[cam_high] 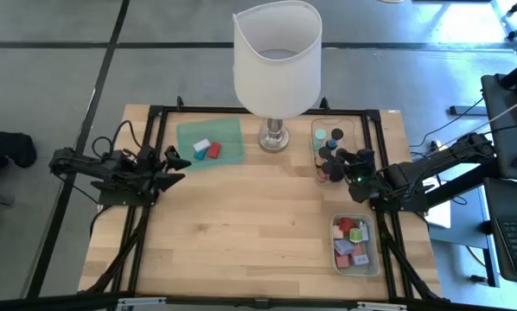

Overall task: Pick & Place Office items
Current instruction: Return to Home Position

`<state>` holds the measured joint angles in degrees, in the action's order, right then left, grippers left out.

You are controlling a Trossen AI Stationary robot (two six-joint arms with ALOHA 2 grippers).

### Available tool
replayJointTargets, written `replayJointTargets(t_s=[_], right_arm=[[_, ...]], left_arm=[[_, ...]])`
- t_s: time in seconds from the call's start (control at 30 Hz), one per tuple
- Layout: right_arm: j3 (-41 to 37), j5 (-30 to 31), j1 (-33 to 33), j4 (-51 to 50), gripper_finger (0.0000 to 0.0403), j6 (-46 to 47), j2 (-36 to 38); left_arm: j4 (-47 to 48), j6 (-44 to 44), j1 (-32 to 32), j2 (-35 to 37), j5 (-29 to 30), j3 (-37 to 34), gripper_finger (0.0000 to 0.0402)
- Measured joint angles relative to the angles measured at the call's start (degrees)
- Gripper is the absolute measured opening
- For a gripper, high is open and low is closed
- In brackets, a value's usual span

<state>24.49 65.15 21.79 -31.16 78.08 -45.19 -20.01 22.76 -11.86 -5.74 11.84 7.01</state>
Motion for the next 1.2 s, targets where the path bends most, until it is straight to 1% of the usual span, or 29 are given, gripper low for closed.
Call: replayJointTargets(t_s=[0.13,0.27,0.4,0.5,0.57,0.63,0.7,0.8,0.9,1.03,1.1,1.2], right_arm=[[0.0,0.0,0.0,3.6,0.0274,-3.1,0.0],[0.0,0.0,0.0,8.1,0.0274,-7.8,0.0],[0.0,0.0,-0.4,10.1,0.0274,-11.1,0.0],[0.0,0.0,-1.5,10.2,0.0274,-11.1,0.0],[0.0,0.0,-2.6,10.2,0.0274,-11.2,0.0],[0.0,0.0,-3.6,10.2,0.0274,-11.3,0.0],[0.0,-0.4,-4.5,10.2,0.0274,-11.7,0.0],[0.0,-2.6,-5.8,10.1,0.0274,-13.5,0.0],[0.0,-5.6,-6.9,10.1,0.0274,-15.0,0.0],[0.0,-8.7,-7.7,10.1,0.0274,-17.7,0.0],[0.0,-9.1,-8.0,10.1,0.0274,-20.4,0.0],[0.0,-9.1,-8.7,10.1,0.0274,-25.0,0.0]], left_arm=[[-1.5,0.8,0.0,-0.1,0.0,0.0,0.0226],[-7.9,1.8,0.0,-1.4,-1.6,0.0,0.0226],[-15.4,1.8,0.1,-5.3,-4.1,0.0,0.0226],[-13.9,1.4,2.2,-8.2,-3.0,0.0,0.0226],[-10.6,3.2,5.3,-9.4,-2.6,0.0,0.0226],[-6.9,5.9,9.6,-10.1,-3.4,0.0,0.0226],[-4.3,8.3,14.6,-10.2,-6.9,0.0,0.0226],[-2.0,9.5,23.4,-10.1,-15.3,0.0,0.0226],[-2.7,10.1,32.8,-9.4,-24.1,0.0,0.0226],[-2.8,13.4,44.4,-8.3,-36.1,0.0,0.0226],[-2.8,14.4,49.4,-8.1,-40.6,0.0,0.0226],[-2.9,15.2,55.9,-7.8,-45.3,0.0,0.0226]])
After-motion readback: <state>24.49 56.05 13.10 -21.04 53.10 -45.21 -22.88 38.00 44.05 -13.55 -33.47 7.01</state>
